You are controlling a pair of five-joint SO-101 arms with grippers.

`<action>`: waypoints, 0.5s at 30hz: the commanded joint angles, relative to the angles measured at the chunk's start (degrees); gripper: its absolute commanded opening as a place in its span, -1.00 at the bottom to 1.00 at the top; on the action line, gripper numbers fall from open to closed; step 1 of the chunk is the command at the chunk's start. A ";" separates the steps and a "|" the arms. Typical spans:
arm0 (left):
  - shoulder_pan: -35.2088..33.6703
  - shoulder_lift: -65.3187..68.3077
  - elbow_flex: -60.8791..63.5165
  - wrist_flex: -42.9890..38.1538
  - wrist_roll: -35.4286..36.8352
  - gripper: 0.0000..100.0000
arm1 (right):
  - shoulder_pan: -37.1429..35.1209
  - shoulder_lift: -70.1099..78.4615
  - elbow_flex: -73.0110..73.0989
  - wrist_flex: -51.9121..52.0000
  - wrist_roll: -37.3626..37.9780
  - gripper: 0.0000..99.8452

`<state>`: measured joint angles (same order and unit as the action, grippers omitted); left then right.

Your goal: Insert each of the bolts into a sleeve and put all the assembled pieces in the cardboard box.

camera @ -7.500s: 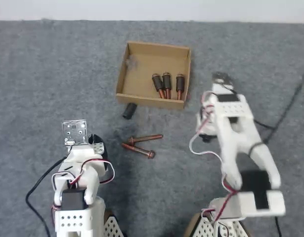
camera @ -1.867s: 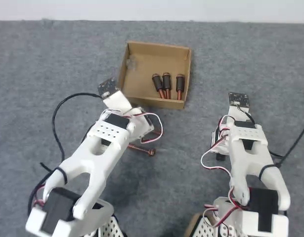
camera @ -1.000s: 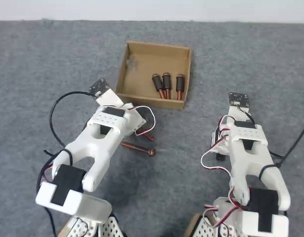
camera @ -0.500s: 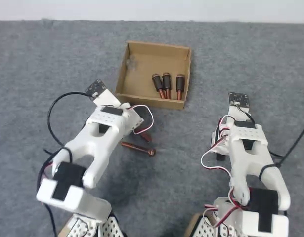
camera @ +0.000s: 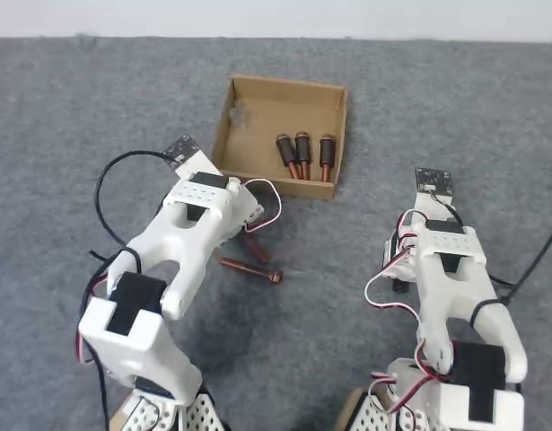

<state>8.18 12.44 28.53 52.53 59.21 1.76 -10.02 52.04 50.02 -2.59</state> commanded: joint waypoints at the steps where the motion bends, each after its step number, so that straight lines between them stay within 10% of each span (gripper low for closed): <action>1: -0.18 -1.76 -2.42 2.46 -5.27 -0.98 | 0.04 1.54 -1.23 -0.22 0.97 -0.99; 15: -7.82 -16.53 5.58 -1.67 -17.49 -0.98 | 0.04 1.54 -1.14 -0.31 0.97 -0.99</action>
<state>1.14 2.15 33.80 53.14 42.51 1.76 -10.02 52.04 50.02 -2.59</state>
